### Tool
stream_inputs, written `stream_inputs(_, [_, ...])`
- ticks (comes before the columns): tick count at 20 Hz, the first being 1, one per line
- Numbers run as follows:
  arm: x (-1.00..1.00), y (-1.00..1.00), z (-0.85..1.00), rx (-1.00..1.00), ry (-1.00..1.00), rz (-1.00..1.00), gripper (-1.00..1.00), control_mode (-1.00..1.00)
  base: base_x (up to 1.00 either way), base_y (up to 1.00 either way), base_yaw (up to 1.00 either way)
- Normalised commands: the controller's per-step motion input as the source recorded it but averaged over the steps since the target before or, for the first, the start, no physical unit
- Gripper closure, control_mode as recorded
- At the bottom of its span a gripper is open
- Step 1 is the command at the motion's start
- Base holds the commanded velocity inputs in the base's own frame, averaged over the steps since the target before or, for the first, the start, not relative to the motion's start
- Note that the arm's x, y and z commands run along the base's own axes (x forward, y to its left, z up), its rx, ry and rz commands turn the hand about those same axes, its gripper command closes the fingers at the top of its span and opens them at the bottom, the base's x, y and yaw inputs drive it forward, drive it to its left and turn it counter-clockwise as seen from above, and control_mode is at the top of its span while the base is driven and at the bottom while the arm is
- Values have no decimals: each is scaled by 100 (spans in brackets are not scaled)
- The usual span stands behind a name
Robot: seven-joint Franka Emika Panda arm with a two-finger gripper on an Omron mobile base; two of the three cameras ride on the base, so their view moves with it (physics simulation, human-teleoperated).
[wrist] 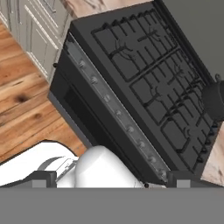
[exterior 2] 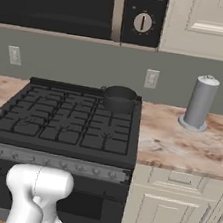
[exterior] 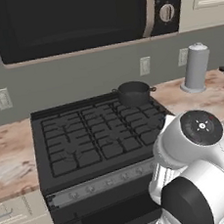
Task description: Move the pot and pan from the stove into the sink.
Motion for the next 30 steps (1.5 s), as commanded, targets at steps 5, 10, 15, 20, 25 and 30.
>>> stream_inputs(5, [0,0,0,0,0,0,-100,100,0,-83,0])
stream_inputs(10, [0,0,0,0,0,0,-100,100,-1,-73,0])
stream_inputs(15, [0,0,0,0,0,0,-100,100,-3,-59,0])
stream_inputs(20, [0,0,0,0,0,0,-100,100,-5,-14,0])
stream_inputs(25, [0,0,0,0,0,0,-100,100,0,0,0])
stream_inputs(30, [0,0,0,0,0,0,-100,100,6,0,0])
